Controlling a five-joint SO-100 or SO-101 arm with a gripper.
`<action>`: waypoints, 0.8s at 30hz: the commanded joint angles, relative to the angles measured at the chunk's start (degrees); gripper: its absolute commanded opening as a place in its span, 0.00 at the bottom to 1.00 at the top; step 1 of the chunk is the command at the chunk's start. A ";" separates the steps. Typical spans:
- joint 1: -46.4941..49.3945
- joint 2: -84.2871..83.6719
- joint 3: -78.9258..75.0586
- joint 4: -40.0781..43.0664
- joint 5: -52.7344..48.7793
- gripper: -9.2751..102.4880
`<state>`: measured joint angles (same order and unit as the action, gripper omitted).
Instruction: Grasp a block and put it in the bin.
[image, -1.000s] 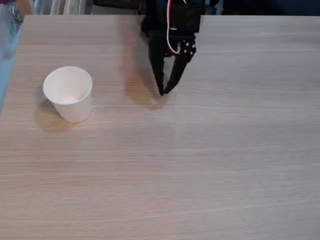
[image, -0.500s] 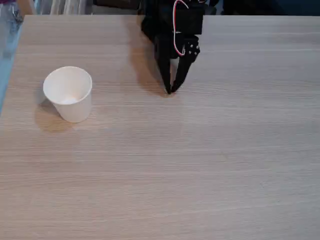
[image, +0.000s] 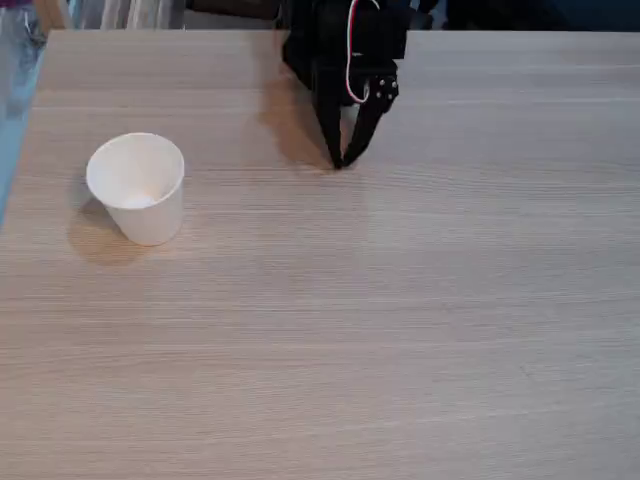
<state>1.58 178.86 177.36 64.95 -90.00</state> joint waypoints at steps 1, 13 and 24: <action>0.26 1.14 0.53 4.04 0.79 0.08; 1.93 9.23 0.62 10.37 2.02 0.08; 1.32 12.04 0.62 11.87 1.58 0.08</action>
<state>2.99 190.72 177.54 76.11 -87.98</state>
